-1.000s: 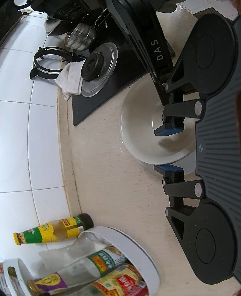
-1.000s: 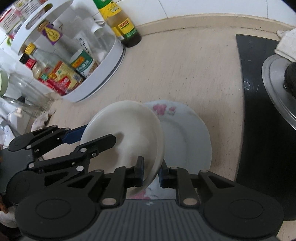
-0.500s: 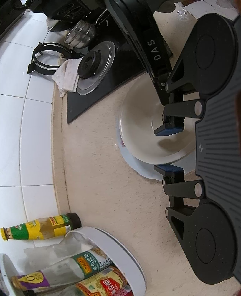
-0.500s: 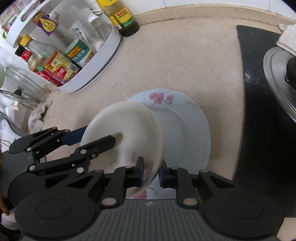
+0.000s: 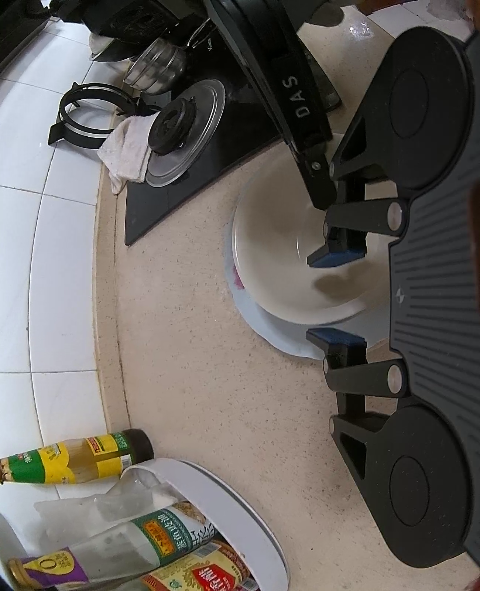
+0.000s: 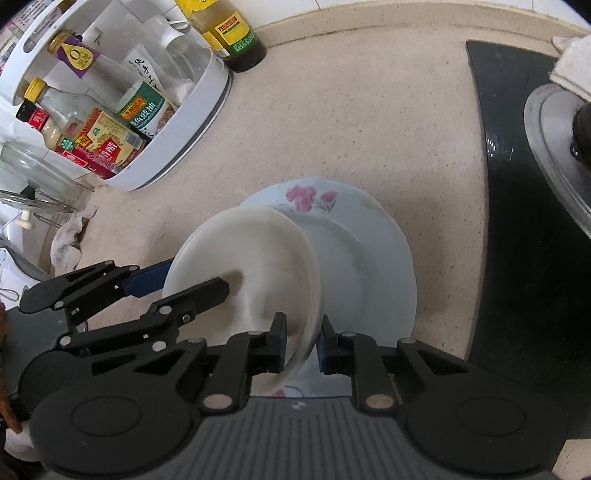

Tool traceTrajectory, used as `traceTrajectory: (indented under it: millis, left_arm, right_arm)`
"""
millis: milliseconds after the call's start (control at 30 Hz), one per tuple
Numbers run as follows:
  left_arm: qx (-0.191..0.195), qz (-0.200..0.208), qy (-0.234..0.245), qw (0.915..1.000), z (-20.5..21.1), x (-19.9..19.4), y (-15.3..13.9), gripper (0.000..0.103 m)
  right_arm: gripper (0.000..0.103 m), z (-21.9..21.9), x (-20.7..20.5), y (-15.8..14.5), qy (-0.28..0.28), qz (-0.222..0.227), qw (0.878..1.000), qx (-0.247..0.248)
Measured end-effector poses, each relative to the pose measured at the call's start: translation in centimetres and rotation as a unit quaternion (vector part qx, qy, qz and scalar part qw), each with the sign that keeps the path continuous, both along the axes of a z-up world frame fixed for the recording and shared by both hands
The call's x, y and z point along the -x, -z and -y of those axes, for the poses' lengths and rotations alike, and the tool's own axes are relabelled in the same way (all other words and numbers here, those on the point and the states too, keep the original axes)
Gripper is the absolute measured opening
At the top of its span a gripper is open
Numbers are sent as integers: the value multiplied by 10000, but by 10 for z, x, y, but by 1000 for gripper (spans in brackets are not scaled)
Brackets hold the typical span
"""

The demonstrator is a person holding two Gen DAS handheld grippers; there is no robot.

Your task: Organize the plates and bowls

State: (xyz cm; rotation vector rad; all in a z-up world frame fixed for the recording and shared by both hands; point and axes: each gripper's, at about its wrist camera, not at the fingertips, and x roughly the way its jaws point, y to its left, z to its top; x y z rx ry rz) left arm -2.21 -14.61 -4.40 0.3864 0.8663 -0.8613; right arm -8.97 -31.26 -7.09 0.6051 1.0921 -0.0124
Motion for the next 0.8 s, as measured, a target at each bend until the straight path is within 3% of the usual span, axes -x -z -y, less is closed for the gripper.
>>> traceTrajectory:
  millis: [167,400,533,633,800]
  left_arm:
    - [52,206,-87,9997,-5,0,-6,70]
    - [197,406,-387,9982,-12,-4,-17,83]
    - [320,615,-672,9953,-17,-2,-24,87]
    - [426,651,-876,9931,-19,-2,-29,91]
    - [686,778,-1100,9885,-23,-1,-38,97]
  right_arm:
    - [23,0,5,-7,40,89,9995,306]
    - [30,-4,17,-24,75,401,9963,763]
    - [32,-8,30,-40,194,824,9917,964]
    - [40,-15,37,-52,241,1150,9871,1091]
    - [42,-34,48,-70,289,1726,9712,1619]
